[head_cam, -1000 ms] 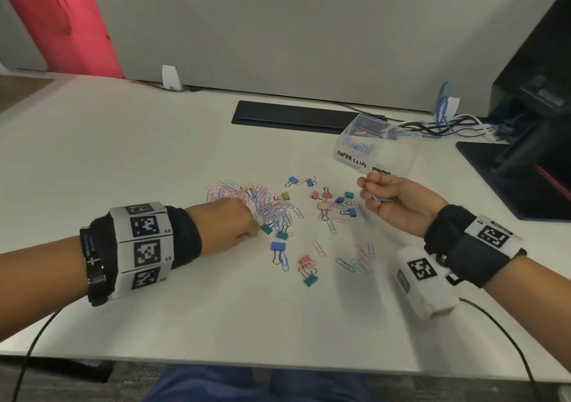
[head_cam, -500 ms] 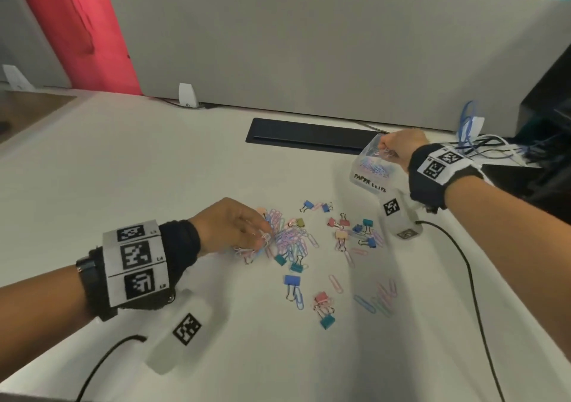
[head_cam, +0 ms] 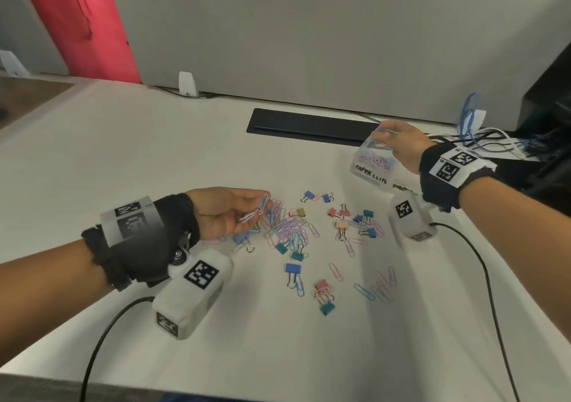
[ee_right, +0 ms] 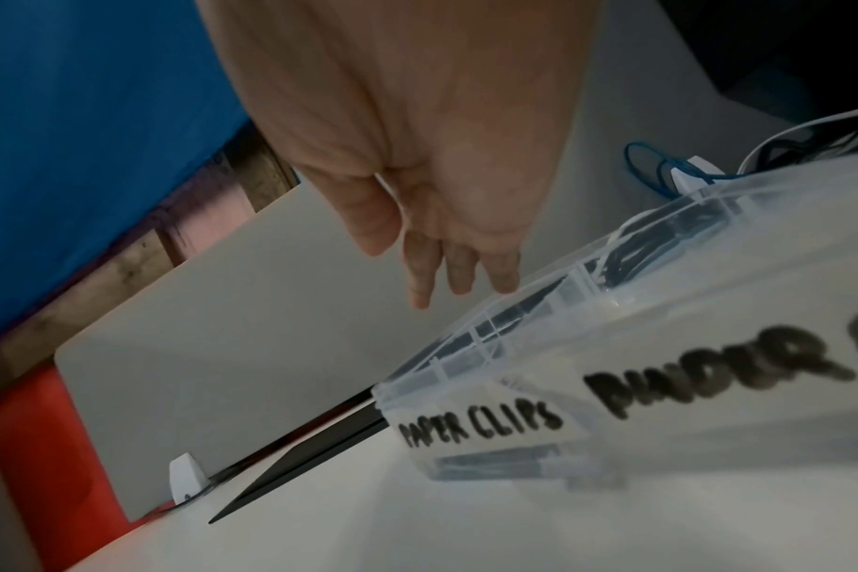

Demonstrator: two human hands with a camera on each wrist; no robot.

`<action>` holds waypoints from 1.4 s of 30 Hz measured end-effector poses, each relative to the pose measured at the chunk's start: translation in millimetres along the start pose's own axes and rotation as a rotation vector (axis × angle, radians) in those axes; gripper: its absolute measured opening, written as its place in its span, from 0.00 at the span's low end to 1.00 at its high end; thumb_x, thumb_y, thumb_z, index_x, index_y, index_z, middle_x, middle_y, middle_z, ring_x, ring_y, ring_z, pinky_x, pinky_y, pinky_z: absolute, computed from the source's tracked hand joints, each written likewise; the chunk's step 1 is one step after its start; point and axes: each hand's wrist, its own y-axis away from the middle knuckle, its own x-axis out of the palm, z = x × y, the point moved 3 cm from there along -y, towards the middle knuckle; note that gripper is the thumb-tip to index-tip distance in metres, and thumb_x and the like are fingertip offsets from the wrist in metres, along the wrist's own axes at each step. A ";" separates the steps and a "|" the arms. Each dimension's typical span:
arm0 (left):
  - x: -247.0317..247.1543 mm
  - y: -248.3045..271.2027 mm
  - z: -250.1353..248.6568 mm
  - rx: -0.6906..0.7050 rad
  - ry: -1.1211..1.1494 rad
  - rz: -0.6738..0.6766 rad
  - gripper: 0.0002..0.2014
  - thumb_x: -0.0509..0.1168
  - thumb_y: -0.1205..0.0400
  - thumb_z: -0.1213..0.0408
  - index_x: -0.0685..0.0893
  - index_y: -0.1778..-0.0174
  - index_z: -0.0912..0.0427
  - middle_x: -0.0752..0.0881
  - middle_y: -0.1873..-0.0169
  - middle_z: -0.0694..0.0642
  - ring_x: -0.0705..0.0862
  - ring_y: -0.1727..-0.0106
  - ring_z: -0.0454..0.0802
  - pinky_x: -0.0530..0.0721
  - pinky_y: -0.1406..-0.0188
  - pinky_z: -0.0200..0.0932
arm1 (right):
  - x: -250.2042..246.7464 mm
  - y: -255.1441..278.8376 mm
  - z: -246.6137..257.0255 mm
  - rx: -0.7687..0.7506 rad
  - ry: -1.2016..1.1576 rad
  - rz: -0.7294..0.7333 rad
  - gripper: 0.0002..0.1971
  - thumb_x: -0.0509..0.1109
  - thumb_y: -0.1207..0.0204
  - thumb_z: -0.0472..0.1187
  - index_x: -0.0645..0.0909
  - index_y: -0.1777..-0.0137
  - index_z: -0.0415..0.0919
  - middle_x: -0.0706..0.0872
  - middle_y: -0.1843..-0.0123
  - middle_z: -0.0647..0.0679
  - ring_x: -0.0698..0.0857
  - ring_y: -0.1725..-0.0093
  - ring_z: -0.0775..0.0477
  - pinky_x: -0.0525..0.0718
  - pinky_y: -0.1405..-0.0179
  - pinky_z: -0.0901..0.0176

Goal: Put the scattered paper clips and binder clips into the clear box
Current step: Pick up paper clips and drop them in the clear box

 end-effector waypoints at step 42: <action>20.3 12.9 23.4 0.199 -1.768 0.167 0.09 0.66 0.21 0.61 0.86 0.49 0.60 0.82 0.59 0.50 0.76 0.55 0.43 0.67 0.65 0.23 | 35.7 176.7 -50.6 -0.185 0.574 0.532 0.10 0.66 0.30 0.29 0.76 0.55 0.45 0.78 0.64 0.51 0.73 0.69 0.57 0.72 0.70 0.75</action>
